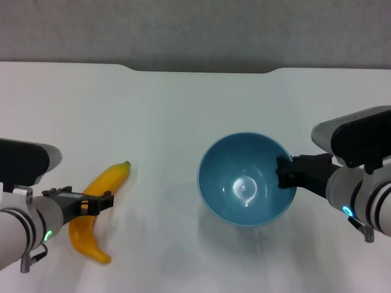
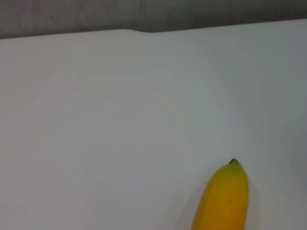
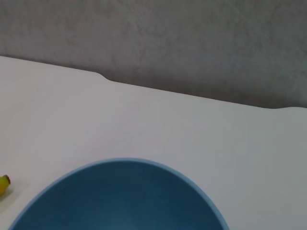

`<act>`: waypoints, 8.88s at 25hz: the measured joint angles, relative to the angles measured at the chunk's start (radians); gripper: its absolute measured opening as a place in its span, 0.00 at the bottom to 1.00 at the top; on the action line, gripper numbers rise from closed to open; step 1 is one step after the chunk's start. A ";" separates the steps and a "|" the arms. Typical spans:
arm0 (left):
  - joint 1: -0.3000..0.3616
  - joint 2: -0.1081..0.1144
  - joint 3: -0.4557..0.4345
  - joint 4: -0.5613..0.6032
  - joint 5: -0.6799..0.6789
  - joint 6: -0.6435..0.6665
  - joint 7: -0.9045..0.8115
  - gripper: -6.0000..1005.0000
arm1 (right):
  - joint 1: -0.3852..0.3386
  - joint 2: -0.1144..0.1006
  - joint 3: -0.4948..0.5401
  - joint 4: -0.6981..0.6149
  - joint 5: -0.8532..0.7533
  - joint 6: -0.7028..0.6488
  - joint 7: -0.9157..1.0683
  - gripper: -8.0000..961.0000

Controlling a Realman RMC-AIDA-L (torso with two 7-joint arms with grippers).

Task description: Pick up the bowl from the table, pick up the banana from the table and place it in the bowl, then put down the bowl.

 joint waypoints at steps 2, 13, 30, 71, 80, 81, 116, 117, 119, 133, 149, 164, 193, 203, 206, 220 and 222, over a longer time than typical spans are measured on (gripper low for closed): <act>-0.007 -0.001 0.001 0.020 0.000 -0.006 0.000 0.80 | 0.000 0.000 -0.001 -0.003 0.000 0.000 -0.001 0.06; -0.035 -0.002 -0.010 0.106 0.001 -0.040 -0.001 0.79 | 0.006 0.000 -0.012 -0.005 0.000 0.000 -0.003 0.07; -0.045 -0.003 -0.012 0.133 -0.004 -0.049 -0.006 0.78 | 0.005 0.000 -0.015 -0.006 0.000 0.000 -0.009 0.08; 0.162 0.005 0.017 -0.434 -0.242 -0.200 -0.001 0.57 | 0.067 -0.001 -0.041 0.144 0.206 -0.239 -0.015 0.10; 0.127 0.007 0.121 -0.426 -0.232 -0.258 0.000 0.58 | 0.125 -0.001 -0.071 0.178 0.242 -0.259 -0.014 0.10; 0.122 0.007 0.125 -0.423 -0.232 -0.260 0.000 0.59 | 0.132 -0.001 -0.073 0.179 0.243 -0.259 -0.015 0.10; 0.082 0.004 0.194 -0.299 -0.154 -0.396 0.000 0.69 | 0.145 -0.002 -0.093 0.148 0.245 -0.255 -0.015 0.12; 0.084 0.004 0.195 -0.299 -0.149 -0.396 0.000 0.71 | 0.145 -0.002 -0.093 0.148 0.245 -0.255 -0.015 0.12; 0.090 0.004 0.194 -0.301 -0.141 -0.397 0.000 0.75 | 0.145 -0.002 -0.093 0.150 0.245 -0.254 -0.015 0.12; 0.219 0.001 -0.014 -0.340 0.015 -0.318 0.000 0.86 | 0.237 -0.003 0.038 0.123 0.305 0.059 -0.090 0.12; 0.237 -0.002 -0.130 -0.261 0.014 -0.247 -0.006 0.87 | 0.382 -0.002 0.260 0.350 0.611 0.207 -0.350 0.13; 0.230 -0.001 -0.149 -0.230 0.006 -0.247 -0.013 0.87 | 0.376 0.003 0.232 0.450 0.640 0.225 -0.359 0.14; 0.253 -0.003 -0.152 -0.236 0.002 -0.261 -0.020 0.87 | 0.229 0.001 0.198 0.286 0.636 0.160 -0.417 0.25; 0.316 -0.002 -0.138 -0.219 0.009 -0.416 -0.020 0.87 | 0.017 -0.001 0.219 0.053 0.499 0.097 -0.444 0.65; 0.344 -0.002 -0.121 -0.162 0.011 -0.577 -0.015 0.87 | -0.032 -0.001 0.212 0.022 0.472 0.013 -0.445 0.80; 0.108 -0.010 -0.107 0.716 -0.021 -1.602 -0.017 0.86 | -0.147 0.004 -0.054 0.438 0.465 -1.108 -0.401 0.92; 0.077 -0.013 -0.099 0.790 -0.045 -1.653 -0.021 0.86 | -0.090 0.006 -0.127 0.624 0.466 -1.323 -0.314 0.92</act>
